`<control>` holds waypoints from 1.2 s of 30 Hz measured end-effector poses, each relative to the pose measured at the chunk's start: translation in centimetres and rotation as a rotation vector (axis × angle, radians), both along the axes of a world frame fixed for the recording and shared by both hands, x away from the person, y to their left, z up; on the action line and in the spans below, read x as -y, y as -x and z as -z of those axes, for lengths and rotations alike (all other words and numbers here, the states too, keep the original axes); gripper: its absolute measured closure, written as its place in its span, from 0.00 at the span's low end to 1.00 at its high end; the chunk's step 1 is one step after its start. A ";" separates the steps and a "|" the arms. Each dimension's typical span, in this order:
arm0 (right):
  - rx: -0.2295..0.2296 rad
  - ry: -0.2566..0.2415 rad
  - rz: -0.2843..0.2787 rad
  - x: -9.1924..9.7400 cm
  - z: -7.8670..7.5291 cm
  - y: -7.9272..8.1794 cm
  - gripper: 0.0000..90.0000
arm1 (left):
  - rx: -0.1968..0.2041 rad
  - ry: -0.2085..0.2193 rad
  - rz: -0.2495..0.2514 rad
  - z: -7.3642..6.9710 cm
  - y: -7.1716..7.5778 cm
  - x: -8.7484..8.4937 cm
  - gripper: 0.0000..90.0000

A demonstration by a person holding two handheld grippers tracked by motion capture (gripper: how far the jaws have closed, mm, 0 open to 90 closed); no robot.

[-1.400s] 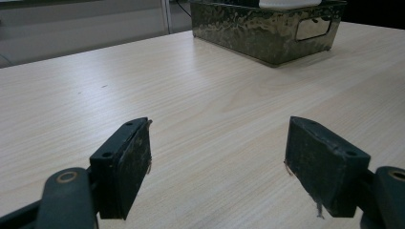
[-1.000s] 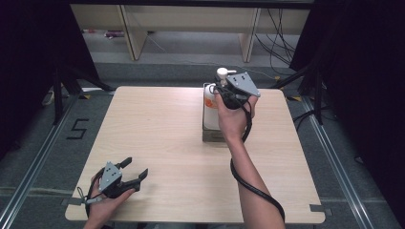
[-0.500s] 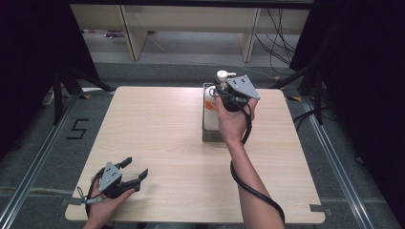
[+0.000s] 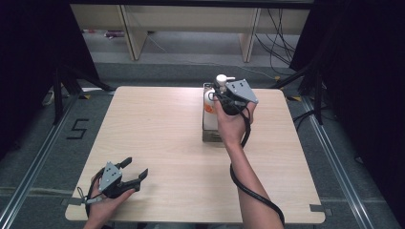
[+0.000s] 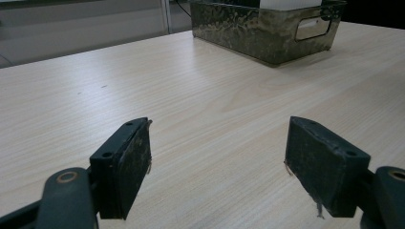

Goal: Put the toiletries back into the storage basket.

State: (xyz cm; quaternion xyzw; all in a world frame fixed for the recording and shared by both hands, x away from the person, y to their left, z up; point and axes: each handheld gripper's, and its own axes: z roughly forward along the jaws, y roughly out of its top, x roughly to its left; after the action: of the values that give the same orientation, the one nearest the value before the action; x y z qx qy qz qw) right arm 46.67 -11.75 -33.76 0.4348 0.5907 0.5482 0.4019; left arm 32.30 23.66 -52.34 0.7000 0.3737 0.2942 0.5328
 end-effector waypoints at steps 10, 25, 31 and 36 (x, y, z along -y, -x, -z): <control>-0.002 0.012 -0.001 -0.1 0.7 0.0 0.67 | 0.000 -0.002 0.001 0.0 0.0 0.0 0.26; -0.028 0.029 -0.009 -0.3 1.7 -0.1 0.67 | -0.003 -0.003 -0.002 0.0 0.0 0.0 0.26; -0.034 0.034 -0.011 -0.2 2.1 -0.1 0.67 | -0.007 -0.009 -0.004 -0.1 0.1 0.0 0.26; -0.038 0.030 -0.012 -0.3 2.3 -0.1 0.67 | -0.007 -0.009 -0.004 -0.1 0.1 0.0 0.26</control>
State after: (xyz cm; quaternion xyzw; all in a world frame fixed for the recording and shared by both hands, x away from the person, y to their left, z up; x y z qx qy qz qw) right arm 46.79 -11.44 -36.09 0.4354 0.6091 0.5331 0.3939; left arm 32.23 23.65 -52.29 0.7025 0.3754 0.2945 0.5279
